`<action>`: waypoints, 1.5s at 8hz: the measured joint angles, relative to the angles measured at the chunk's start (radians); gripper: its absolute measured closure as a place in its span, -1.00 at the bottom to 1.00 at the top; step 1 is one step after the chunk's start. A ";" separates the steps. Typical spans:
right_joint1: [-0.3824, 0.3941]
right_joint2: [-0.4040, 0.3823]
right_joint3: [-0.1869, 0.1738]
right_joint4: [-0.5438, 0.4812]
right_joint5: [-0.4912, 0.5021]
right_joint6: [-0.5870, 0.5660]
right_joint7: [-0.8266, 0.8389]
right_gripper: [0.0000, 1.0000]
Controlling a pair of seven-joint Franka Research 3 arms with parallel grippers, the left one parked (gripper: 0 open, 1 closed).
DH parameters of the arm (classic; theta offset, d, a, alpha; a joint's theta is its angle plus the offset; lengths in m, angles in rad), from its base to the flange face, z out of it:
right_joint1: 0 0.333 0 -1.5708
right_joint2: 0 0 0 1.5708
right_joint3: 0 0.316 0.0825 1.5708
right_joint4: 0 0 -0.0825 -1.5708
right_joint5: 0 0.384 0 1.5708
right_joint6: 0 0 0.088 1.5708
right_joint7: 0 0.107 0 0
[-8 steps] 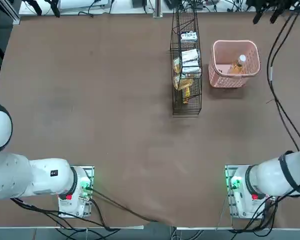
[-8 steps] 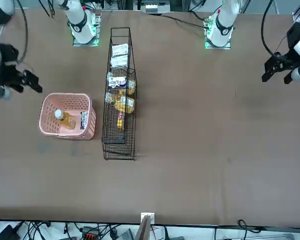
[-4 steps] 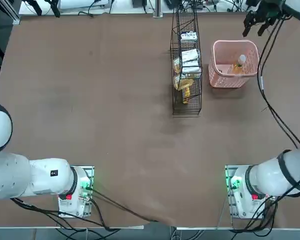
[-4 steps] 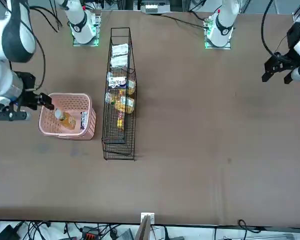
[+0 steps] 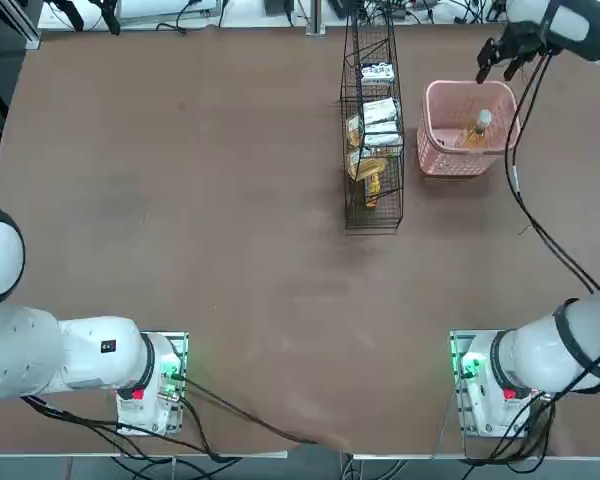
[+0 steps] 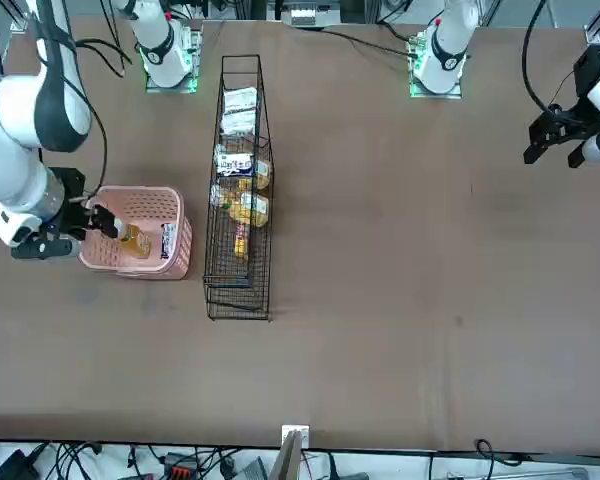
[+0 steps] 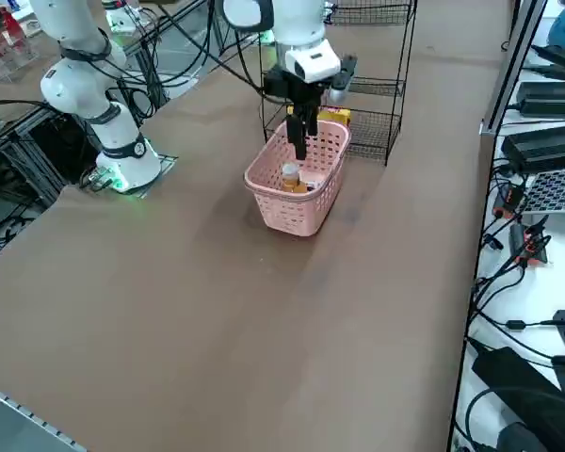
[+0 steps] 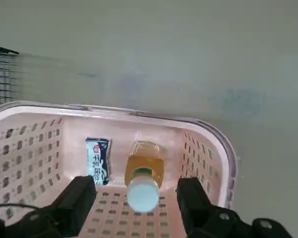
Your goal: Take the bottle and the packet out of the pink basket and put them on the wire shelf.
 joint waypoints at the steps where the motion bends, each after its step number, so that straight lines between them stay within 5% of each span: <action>1: 0.000 0.004 0.000 -0.029 -0.001 0.036 -0.023 -1.00; 12: 0.000 0.018 -0.001 -0.159 0.000 0.159 -0.071 -0.96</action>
